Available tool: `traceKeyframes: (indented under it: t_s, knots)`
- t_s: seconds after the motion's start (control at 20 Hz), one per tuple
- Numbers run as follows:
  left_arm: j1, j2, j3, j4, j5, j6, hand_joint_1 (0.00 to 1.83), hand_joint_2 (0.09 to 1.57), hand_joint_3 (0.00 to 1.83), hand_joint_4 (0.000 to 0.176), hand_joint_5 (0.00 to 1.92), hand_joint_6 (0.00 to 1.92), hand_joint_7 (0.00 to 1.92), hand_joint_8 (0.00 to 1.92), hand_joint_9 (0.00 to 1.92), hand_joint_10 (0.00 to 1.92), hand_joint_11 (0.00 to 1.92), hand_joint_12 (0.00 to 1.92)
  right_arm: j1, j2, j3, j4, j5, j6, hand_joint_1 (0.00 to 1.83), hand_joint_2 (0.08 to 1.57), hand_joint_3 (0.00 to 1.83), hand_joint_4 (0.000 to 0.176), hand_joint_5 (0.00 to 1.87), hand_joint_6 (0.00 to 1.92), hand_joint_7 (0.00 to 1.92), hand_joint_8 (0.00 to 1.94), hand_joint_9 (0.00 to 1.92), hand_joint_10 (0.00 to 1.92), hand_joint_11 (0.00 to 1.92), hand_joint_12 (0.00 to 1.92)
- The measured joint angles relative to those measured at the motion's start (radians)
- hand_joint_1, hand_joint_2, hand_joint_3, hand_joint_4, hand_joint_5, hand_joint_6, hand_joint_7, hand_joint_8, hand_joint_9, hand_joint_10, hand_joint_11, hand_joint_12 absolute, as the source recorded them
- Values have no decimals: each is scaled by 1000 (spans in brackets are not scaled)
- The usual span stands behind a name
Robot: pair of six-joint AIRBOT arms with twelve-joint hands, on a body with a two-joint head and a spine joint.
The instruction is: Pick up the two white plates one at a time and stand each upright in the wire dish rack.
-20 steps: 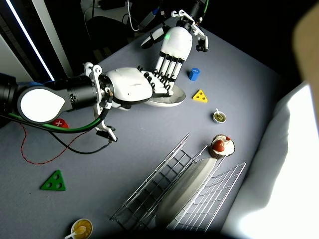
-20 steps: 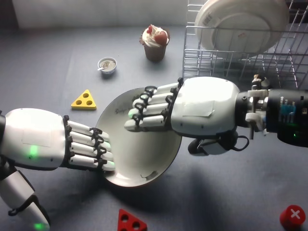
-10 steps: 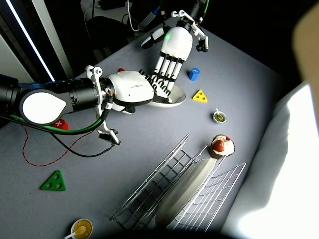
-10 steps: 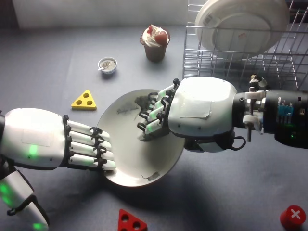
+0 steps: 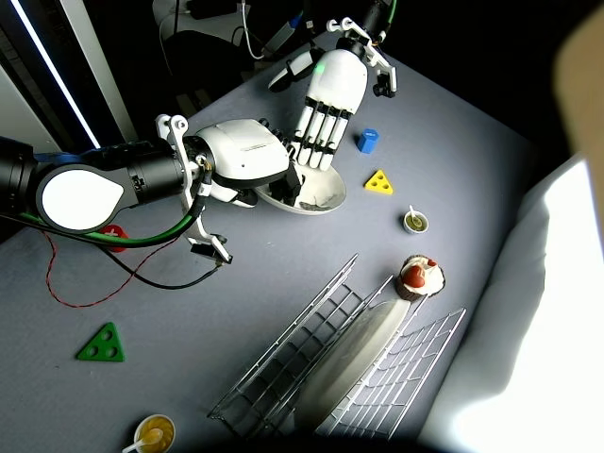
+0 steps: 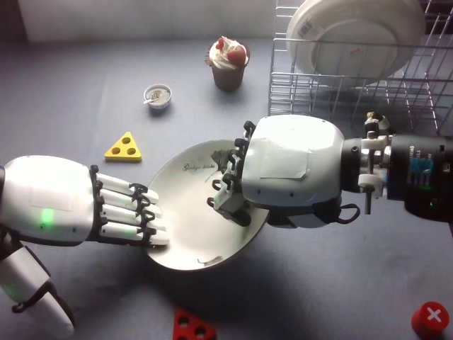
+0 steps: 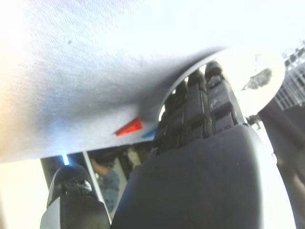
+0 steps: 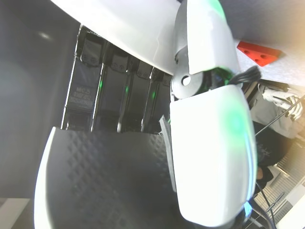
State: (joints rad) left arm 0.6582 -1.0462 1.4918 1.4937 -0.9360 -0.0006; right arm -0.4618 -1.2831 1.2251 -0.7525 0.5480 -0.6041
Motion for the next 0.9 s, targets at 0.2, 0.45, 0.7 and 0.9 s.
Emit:
traceKeyframes:
  t_s: [0.2,0.45,0.7,0.9]
  knots:
    - [-35,0,14,-30,-8,0,0,874,0,0,81,3,112,1,108,1,89,3,0,10,-8,38,-15,21,1383,1092,0,0,900,1073,1002,793,1084,981,1217,387]
    - [-85,2,42,-80,14,2,0,879,1,0,90,5,116,2,114,2,118,13,74,83,-44,114,-38,123,1390,1062,0,0,970,971,1076,672,1137,882,1270,343]
    - [-139,3,92,-207,66,2,0,878,0,0,96,10,134,11,133,8,117,11,142,148,-95,112,-55,196,1495,1040,0,0,992,886,1138,445,1141,692,1044,1302]
    - [-154,9,95,-245,80,2,0,873,0,0,109,9,141,7,135,4,121,10,175,181,-103,113,-61,229,1494,1048,1,0,980,900,1123,453,1113,756,1018,1354]
